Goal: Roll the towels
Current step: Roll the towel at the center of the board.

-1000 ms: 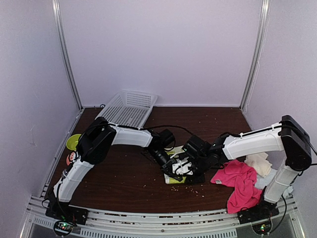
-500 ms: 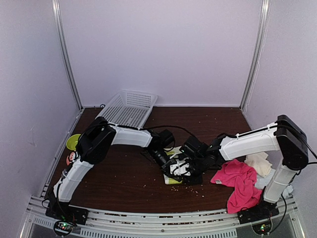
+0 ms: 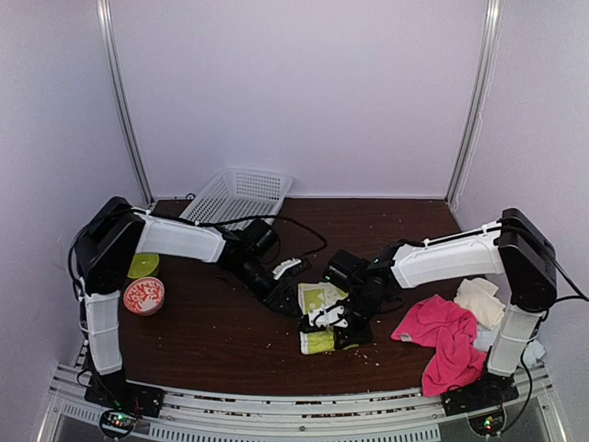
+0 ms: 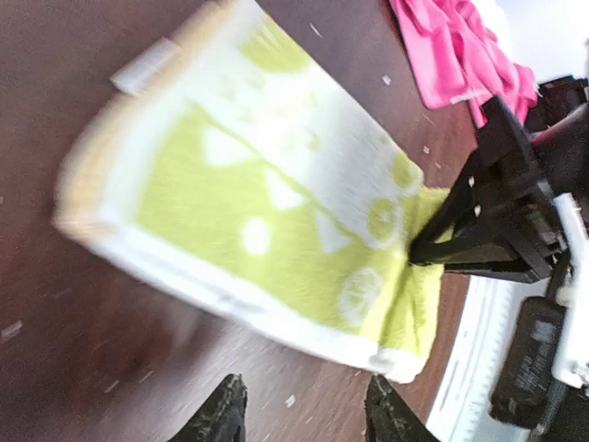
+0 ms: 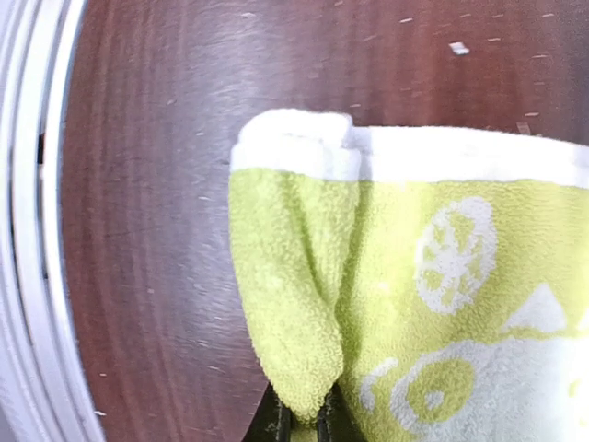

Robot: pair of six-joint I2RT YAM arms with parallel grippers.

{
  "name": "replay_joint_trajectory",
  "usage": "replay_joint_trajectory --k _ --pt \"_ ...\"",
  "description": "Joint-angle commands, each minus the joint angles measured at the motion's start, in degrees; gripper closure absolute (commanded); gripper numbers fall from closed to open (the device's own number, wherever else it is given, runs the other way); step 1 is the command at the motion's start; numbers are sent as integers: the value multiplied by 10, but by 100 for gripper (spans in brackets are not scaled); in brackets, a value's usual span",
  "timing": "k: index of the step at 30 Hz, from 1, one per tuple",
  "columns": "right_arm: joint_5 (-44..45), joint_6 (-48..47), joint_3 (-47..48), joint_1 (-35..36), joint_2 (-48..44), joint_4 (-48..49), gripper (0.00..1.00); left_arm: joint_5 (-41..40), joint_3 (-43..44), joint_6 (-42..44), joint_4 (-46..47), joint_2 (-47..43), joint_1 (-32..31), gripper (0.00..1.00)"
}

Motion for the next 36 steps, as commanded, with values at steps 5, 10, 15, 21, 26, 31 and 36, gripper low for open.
replay_joint_trajectory --k 5,10,15,21,26,31,36 --pt "-126 -3 118 -77 127 -169 100 -294 -170 -15 173 -215 -2 55" --pt "-183 -9 213 -141 228 -252 100 -407 -256 80 256 -340 -60 55" --pt "-194 -5 288 -167 327 -306 100 -428 -235 213 260 -313 -178 53" --pt "-202 4 296 -170 348 -299 100 -398 -113 257 190 -170 -208 54" --pt "-196 7 285 -170 344 -290 100 -374 -55 293 166 -89 -208 55" --pt "-196 11 275 -170 341 -280 100 -381 -22 305 144 -32 -208 63" --pt "-200 13 274 -170 339 -277 100 -380 -23 308 140 -12 -208 61"
